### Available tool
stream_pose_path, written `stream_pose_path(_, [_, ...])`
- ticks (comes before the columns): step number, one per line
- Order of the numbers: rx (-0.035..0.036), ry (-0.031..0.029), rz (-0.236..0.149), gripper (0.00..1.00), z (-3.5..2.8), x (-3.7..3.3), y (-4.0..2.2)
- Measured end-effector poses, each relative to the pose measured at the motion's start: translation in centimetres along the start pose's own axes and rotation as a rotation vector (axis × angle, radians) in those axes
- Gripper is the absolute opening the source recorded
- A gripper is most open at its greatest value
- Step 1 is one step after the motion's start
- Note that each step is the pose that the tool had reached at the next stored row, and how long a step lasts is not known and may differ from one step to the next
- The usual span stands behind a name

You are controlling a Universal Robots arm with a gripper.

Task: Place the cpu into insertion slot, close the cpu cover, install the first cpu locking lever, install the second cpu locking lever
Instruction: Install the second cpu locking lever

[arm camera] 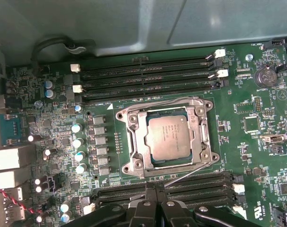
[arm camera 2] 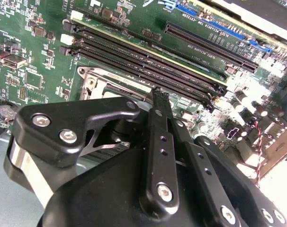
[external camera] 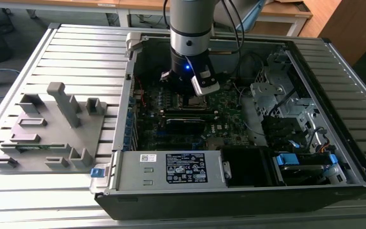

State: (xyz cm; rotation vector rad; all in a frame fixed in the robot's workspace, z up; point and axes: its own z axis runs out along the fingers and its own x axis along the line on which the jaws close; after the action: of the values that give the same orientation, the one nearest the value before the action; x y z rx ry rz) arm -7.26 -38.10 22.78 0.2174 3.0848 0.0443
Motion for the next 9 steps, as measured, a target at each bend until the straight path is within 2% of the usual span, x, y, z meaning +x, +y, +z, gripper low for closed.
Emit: stream_pose_path(9, [0.0000, 0.0000, 0.000, 0.11, 0.09, 0.01, 0.00])
